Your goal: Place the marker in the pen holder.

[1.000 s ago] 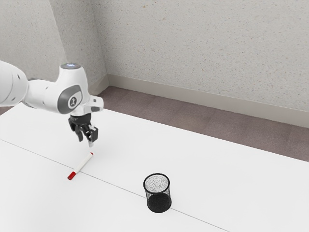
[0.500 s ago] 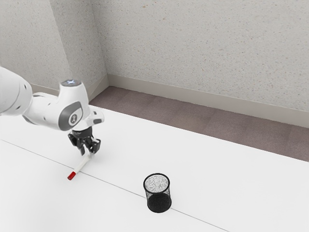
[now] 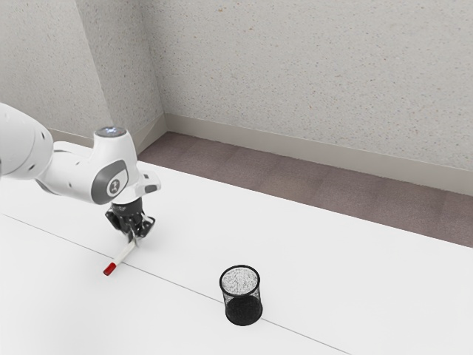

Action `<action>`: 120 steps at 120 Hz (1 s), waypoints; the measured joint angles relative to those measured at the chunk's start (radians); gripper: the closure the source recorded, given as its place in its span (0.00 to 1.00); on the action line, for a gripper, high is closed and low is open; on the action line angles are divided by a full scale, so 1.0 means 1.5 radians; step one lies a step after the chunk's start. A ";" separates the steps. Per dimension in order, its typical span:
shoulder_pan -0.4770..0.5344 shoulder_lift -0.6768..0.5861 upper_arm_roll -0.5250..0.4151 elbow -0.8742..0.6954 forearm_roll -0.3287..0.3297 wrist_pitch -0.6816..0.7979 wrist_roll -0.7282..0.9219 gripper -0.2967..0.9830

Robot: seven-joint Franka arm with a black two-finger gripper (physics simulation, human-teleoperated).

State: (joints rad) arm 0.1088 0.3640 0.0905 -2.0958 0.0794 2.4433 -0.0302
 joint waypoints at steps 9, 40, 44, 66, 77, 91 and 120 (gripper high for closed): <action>0.000 0.000 0.000 0.000 0.004 0.000 -0.007 0.78; -0.049 -0.161 -0.003 -0.045 0.015 -0.013 -0.031 0.84; -0.067 -0.178 -0.005 -0.047 0.016 -0.018 -0.034 0.84; -0.158 -0.244 -0.004 -0.045 0.010 -0.044 -0.051 0.85; -0.147 -0.252 -0.059 -0.033 0.004 -0.051 -0.058 0.84; -0.169 -0.246 -0.090 -0.008 0.002 -0.057 -0.068 0.84; -0.250 -0.210 -0.098 0.032 -0.005 -0.063 -0.084 0.78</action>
State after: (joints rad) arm -0.2662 0.0490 -0.0559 -2.0478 0.0719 2.3489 -0.1566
